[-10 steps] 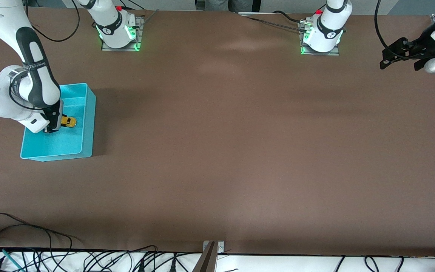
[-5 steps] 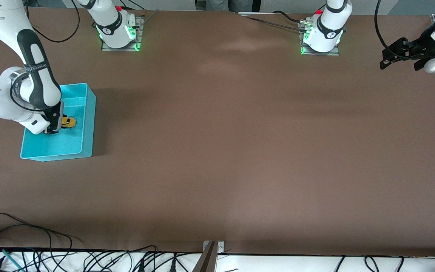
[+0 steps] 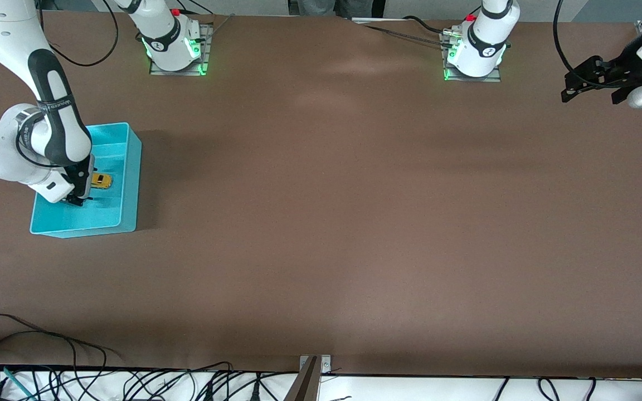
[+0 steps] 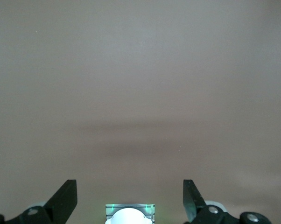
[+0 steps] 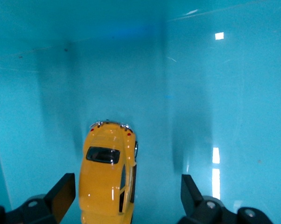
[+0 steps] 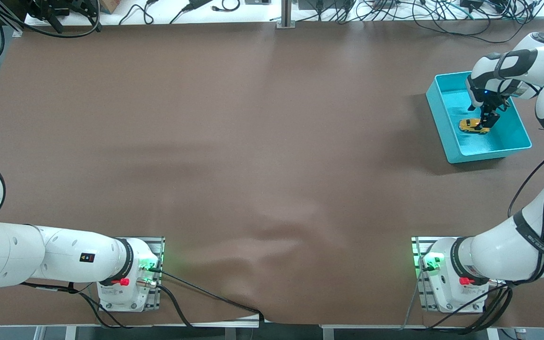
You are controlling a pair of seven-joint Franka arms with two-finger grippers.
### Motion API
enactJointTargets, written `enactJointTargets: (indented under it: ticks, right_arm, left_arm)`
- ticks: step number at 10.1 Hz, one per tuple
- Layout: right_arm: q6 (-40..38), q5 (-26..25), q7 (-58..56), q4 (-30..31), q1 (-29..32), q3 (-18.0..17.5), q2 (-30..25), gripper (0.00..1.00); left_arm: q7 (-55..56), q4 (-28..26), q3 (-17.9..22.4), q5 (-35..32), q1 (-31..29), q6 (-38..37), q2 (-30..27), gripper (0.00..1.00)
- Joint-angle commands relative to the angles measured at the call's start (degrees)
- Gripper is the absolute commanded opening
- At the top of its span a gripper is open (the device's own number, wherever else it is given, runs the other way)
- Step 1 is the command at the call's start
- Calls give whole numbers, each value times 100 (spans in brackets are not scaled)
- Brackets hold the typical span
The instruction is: Wind up and store yellow beetle car
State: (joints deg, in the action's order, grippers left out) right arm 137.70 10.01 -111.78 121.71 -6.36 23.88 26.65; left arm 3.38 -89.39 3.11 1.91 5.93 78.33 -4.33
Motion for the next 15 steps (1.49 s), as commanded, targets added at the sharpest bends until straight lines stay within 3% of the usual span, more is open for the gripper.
enactJointTargets:
  ticks: [1,7,10,15]
  right_arm:
    - [-409,150,50,-401,-41,-6,86,100]
    - [-1551,71,823,-1253,-234,-6,86,100]
    - [-2158,9,1385,-1824,-313,3,86,100]
    - [-3300,-26,3378,-2870,-357,-6,86,100]
  left_arm:
    - [-13,246,6,134,-57,-143,116,100]
    - [-66,246,14,20,-65,-91,125,100]
    - [-602,246,32,-218,-57,24,125,100]
    - [-628,246,58,-218,-57,217,195,100]
